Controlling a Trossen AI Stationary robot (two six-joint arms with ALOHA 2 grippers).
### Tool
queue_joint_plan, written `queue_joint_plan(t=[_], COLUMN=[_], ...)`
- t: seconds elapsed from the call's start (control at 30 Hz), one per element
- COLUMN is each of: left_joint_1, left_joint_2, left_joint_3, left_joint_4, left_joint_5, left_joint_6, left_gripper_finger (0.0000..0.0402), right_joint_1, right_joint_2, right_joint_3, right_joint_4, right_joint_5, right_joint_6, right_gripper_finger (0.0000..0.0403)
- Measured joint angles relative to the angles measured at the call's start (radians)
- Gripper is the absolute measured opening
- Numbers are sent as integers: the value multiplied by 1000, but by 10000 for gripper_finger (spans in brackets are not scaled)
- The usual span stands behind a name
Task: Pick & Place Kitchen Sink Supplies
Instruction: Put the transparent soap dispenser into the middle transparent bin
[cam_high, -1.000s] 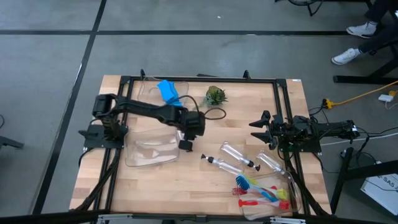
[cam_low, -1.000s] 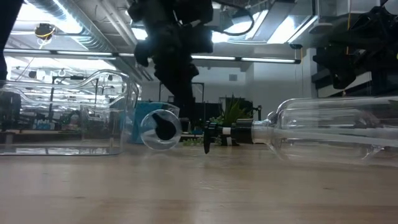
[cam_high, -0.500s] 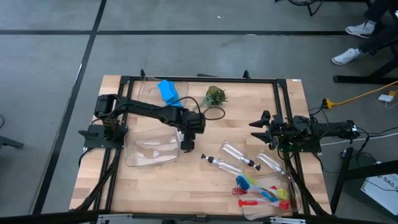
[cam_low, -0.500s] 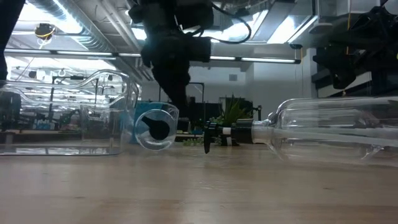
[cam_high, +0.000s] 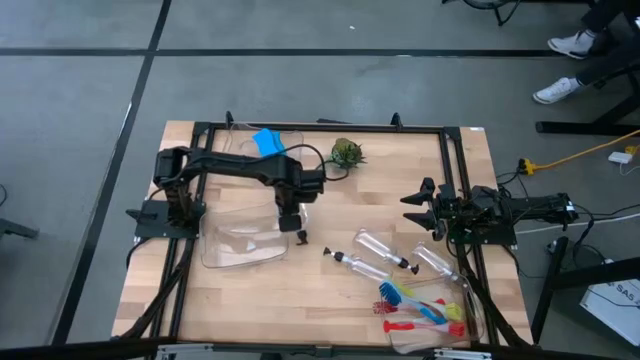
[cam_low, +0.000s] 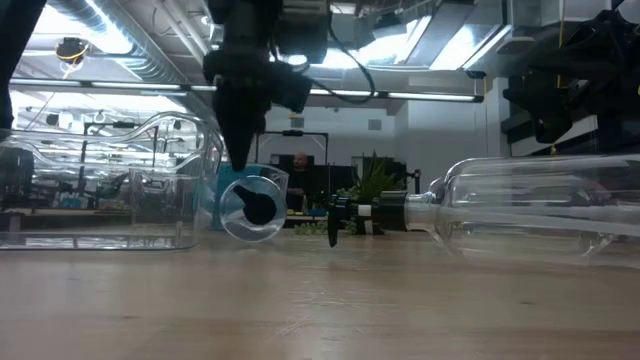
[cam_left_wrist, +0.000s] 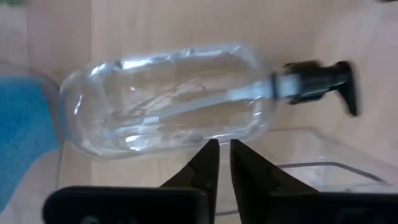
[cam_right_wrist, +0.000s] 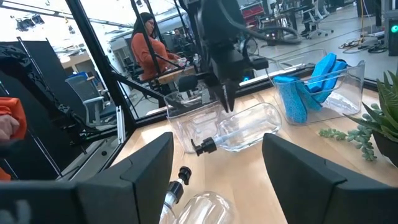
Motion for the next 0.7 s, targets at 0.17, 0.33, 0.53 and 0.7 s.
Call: queue_joint_plan(t=[0.17, 0.33, 0.53, 0.7], left_joint_1=[17, 19, 24, 22], left_joint_2=[1, 1, 18, 33], left_joint_3=[-25, -26, -27, 19], left_joint_4=[59, 155, 347, 275], left_joint_5=[-4, -4, -6, 63], left_joint_6=[-2, -3, 59, 8], left_gripper_finger=[3, 4, 5, 3], right_joint_1=[0, 0, 0, 0], right_joint_2=[0, 0, 0, 0], right_joint_3=[0, 0, 0, 0], right_joint_4=[0, 0, 0, 0], right_joint_5=[0, 0, 0, 0], right_joint_6=[0, 0, 0, 0], right_gripper_finger=[245, 245, 245, 245])
